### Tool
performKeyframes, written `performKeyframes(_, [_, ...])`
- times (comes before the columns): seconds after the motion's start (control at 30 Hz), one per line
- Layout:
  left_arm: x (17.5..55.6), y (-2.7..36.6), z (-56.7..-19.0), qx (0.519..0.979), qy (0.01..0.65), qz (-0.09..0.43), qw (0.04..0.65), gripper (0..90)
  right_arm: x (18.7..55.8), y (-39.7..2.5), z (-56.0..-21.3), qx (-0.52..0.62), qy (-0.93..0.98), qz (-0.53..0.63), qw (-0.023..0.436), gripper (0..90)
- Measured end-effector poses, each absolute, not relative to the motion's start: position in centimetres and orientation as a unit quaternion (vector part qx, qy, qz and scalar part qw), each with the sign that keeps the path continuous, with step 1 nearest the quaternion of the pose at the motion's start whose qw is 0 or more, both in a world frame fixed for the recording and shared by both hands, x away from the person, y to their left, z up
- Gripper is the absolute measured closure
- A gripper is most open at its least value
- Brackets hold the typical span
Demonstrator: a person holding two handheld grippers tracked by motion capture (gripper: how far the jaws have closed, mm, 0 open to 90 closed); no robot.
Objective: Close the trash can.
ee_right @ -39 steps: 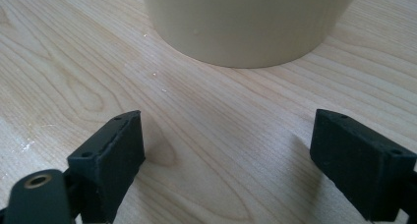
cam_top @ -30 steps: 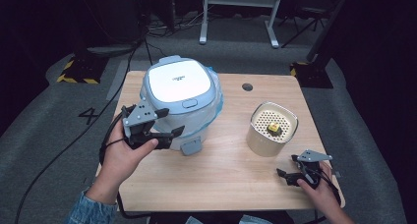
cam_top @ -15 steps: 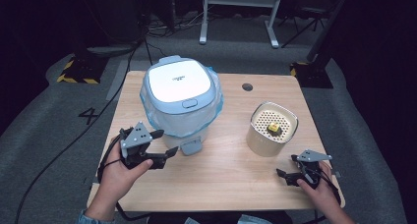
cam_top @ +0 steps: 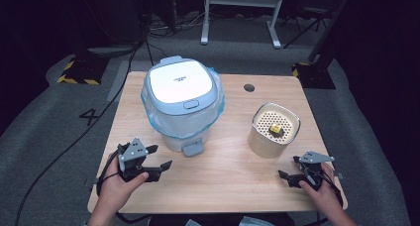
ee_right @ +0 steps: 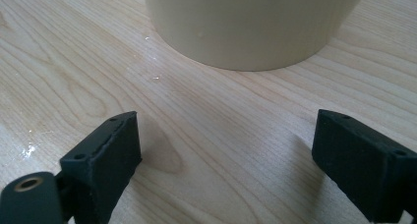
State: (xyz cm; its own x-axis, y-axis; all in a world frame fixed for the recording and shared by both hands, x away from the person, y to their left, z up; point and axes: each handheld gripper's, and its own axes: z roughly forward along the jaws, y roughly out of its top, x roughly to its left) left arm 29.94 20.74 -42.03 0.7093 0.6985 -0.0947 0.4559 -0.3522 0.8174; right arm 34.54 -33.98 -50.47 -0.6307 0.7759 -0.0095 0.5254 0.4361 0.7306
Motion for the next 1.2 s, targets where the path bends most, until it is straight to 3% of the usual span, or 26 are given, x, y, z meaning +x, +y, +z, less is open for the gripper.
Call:
performKeyframes(0.63, [30.0, 21.2, -48.7, 0.833, 0.385, 0.125, 0.376, 26.1, 34.5, -34.0, -50.5, 0.392, 0.829, 0.358, 0.175, 11.4])
performKeyframes(0.93, [30.0, 21.1, -50.0, 0.85, 0.383, 0.133, 0.335, 22.1, 34.5, -34.0, -50.5, 0.392, 0.829, 0.358, 0.175, 11.4])
performKeyframes(1.2, [30.3, 21.4, -50.5, 0.847, 0.381, 0.14, 0.342, 13.0, 34.5, -34.0, -50.5, 0.392, 0.829, 0.358, 0.175, 11.4])
